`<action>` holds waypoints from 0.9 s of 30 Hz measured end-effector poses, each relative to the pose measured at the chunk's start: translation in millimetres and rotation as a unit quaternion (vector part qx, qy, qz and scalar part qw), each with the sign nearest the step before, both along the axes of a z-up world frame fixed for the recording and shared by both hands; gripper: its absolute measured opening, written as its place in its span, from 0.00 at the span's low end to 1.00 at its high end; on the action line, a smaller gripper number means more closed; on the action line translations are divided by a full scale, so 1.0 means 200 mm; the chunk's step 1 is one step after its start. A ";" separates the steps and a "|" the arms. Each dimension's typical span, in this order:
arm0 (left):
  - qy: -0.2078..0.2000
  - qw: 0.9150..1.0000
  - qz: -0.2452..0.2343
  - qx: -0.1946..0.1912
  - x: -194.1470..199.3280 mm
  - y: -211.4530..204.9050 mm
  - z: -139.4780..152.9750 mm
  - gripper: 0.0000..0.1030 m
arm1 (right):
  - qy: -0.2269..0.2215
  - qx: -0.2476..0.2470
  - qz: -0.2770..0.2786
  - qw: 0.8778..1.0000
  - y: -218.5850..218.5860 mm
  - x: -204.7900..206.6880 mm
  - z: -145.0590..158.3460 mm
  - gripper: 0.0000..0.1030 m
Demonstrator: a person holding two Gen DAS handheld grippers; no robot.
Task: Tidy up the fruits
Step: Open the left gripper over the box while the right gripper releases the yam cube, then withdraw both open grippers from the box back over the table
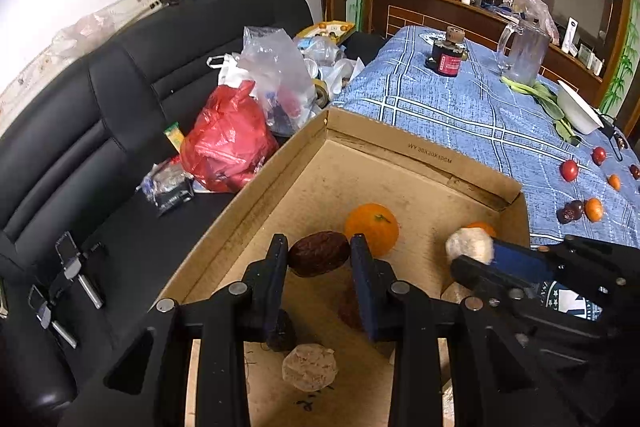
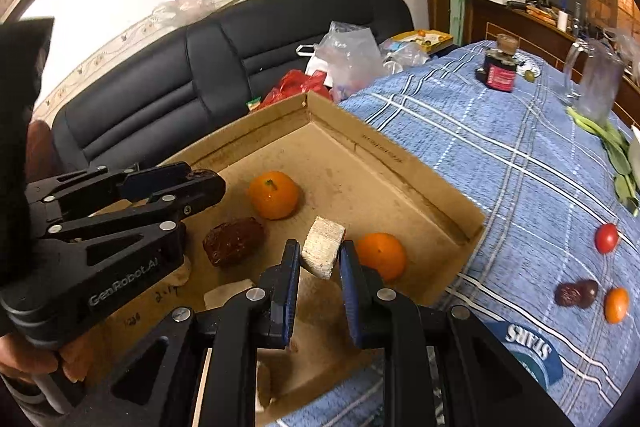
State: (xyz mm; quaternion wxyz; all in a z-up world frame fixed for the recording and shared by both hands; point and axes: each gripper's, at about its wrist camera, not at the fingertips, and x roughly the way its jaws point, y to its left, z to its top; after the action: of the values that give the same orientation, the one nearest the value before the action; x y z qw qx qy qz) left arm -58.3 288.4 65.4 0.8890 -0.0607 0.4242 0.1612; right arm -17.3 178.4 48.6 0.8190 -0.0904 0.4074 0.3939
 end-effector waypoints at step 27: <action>-0.016 1.000 0.019 -0.002 -0.06 -0.05 0.05 0.72 | -0.002 0.022 -0.012 1.000 -0.14 -0.05 0.06 0.45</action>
State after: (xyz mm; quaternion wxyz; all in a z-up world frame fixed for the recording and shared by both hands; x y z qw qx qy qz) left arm -70.7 278.9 75.6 0.8922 -0.0729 0.4092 0.1766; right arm -28.0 151.3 60.0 0.8265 -0.0684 0.3977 0.3924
